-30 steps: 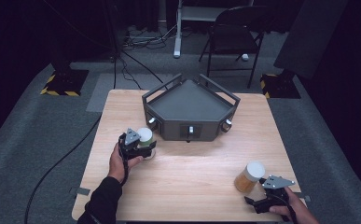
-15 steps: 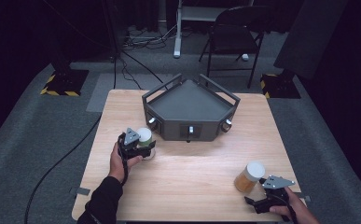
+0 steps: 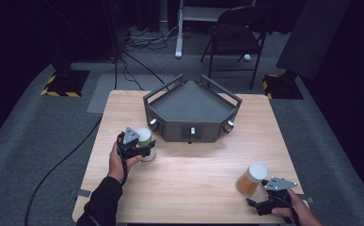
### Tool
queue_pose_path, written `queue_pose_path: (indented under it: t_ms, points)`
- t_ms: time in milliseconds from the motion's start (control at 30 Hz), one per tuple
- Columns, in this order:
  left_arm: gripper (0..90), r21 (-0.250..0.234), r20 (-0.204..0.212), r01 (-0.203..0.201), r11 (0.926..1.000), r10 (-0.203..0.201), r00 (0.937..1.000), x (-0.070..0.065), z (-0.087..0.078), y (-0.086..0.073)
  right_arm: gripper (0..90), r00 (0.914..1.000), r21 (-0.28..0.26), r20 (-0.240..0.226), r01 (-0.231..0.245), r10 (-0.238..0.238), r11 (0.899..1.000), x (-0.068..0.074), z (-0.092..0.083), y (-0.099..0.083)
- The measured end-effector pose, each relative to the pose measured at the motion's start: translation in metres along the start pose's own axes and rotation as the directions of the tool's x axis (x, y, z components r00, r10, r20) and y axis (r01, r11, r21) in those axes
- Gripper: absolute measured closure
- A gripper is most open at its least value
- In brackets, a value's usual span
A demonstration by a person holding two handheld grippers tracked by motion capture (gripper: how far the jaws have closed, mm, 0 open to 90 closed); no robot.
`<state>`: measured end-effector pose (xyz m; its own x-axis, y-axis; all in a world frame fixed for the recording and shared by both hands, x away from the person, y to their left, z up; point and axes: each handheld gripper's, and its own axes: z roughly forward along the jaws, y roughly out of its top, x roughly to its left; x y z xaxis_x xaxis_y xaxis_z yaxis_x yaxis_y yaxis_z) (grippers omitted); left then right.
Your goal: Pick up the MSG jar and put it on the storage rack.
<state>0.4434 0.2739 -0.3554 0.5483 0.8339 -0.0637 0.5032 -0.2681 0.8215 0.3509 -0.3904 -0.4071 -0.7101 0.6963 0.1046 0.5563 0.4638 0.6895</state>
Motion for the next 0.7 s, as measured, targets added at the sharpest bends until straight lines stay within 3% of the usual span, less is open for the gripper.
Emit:
queue_pose_path:
  t_ms: [200,433,700]
  points:
    - [34.9,-0.012,0.004,-0.015,0.9998,0.015,0.9999,-0.004,-0.008,0.005,0.0,1.0,0.0,-0.001,0.002,-0.002,1.0,0.0,0.0,0.0]
    - [35.0,-0.026,0.016,-0.001,0.9997,0.001,0.9999,-0.004,-0.013,0.007,0.0,1.0,0.0,-0.001,0.002,-0.002,1.0,0.0,0.0,0.0]
    - [34.9,-0.03,0.015,-0.023,0.9993,0.023,0.9996,-0.007,-0.02,0.014,0.0,1.0,0.0,0.0,0.001,-0.001,1.0,0.0,0.0,0.0]
